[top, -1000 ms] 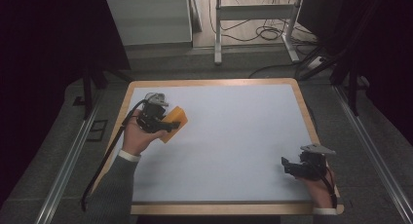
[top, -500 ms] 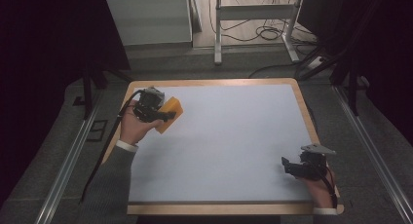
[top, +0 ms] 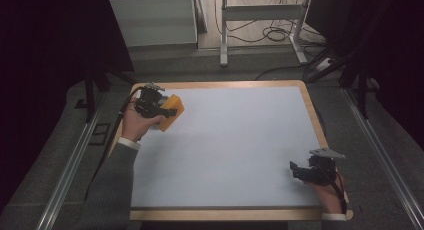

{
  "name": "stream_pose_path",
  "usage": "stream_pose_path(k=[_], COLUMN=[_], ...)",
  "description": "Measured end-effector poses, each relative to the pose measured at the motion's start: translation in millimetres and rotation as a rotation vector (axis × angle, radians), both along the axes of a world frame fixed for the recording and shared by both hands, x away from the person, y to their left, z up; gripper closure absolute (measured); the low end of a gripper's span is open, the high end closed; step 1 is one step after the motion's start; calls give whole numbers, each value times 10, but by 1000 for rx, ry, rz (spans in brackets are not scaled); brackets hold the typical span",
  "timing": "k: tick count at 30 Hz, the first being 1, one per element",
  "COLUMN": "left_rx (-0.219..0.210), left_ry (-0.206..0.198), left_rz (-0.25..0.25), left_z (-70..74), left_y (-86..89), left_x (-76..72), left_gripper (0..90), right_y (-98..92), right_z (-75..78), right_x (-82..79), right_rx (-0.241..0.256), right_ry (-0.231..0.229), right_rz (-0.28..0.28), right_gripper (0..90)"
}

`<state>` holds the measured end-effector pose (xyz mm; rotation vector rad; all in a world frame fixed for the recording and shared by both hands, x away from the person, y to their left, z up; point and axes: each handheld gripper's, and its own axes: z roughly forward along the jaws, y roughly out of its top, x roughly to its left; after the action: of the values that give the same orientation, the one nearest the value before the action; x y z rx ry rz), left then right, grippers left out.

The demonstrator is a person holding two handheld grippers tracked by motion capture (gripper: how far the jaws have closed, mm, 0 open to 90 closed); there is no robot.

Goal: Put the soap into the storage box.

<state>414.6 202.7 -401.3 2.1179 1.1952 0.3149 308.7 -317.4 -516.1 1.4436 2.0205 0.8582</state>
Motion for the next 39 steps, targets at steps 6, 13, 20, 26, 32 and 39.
stream_pose_path(k=[6,13,20,26,32,39], left_rx=[1,4,3,-14,-20,-14], left_ry=[13,22,41,44,49,58], left_rz=[17,34,53,87,110,146], left_z=[-27,-57,-100,-115,-109,-124], left_y=[28,59,103,158,194,276], left_x=[75,147,267,343,435,534], left_gripper=[612,612,612,612,612,612], right_y=[-4,-9,-1,-6,6,-5], right_z=[-3,-1,-2,0,11,16], right_x=[1,1,1,1,-7,-7], right_rx=[0,1,-5,-10,-12,-7], right_ry=[1,0,-1,-4,-5,-7], right_rz=[-1,-2,-1,-4,-3,-5], right_gripper=[101,101,101,101,101,101])
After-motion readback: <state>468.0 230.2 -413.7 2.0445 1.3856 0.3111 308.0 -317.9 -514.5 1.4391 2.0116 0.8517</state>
